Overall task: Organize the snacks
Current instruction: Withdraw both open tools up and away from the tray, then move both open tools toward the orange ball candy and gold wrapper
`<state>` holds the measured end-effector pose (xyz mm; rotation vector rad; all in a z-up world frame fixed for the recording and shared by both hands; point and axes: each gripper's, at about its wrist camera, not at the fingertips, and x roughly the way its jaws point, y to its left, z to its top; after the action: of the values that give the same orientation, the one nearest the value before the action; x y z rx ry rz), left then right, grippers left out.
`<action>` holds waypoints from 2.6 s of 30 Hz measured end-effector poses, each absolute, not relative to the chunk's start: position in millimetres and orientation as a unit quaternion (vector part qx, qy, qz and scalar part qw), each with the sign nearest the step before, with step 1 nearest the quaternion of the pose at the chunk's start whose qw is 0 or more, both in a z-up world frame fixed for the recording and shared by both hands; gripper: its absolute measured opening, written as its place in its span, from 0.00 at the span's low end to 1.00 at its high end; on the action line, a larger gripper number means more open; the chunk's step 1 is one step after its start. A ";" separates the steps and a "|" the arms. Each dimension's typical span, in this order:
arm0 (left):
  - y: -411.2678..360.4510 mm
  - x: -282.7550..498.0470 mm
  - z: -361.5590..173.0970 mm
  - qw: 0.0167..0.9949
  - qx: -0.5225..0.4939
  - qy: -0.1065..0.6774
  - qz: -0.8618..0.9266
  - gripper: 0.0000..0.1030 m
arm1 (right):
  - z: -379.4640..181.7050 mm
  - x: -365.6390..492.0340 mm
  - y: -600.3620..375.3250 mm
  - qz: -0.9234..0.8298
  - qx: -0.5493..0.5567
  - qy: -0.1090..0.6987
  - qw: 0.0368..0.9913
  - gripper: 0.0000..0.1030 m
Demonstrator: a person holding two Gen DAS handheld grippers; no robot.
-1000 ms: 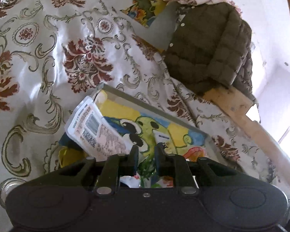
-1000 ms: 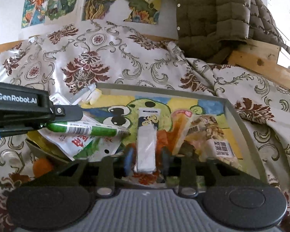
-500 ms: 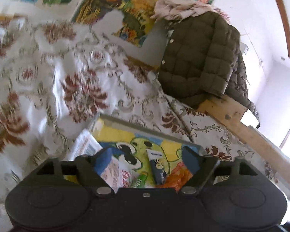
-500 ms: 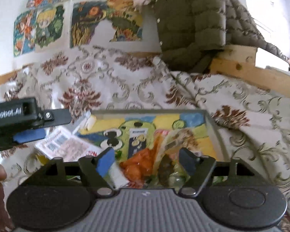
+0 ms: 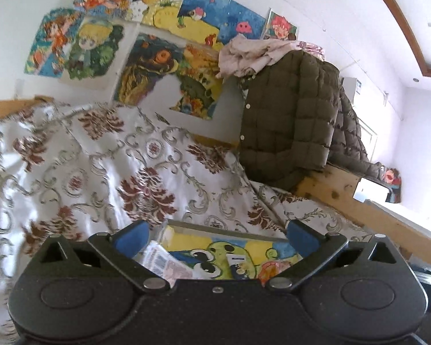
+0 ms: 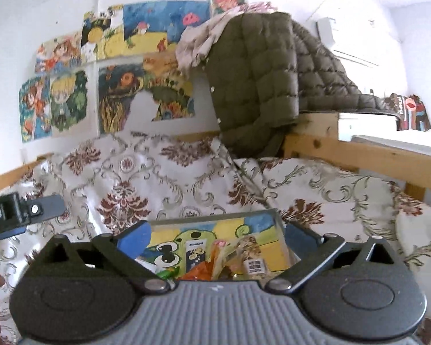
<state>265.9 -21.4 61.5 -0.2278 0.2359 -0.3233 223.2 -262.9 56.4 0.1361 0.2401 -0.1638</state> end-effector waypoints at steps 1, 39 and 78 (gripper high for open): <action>-20.5 258.5 61.7 0.975 -0.108 0.116 -0.156 0.99 | 58.1 215.7 -265.2 -0.083 0.070 0.117 0.987 1.00; 8.5 76.4 20.8 0.971 -0.017 0.215 -0.098 0.99 | 27.6 40.7 -234.1 -0.062 0.055 0.202 0.976 1.00; 8.5 90.6 9.1 0.958 0.000 0.285 -0.033 0.99 | 7.1 51.8 -208.2 -0.038 0.026 0.271 0.961 1.00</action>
<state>90.6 8.5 9.1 0.0003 0.5773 -0.0676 51.8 -208.2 7.1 0.0530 0.5500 -0.0776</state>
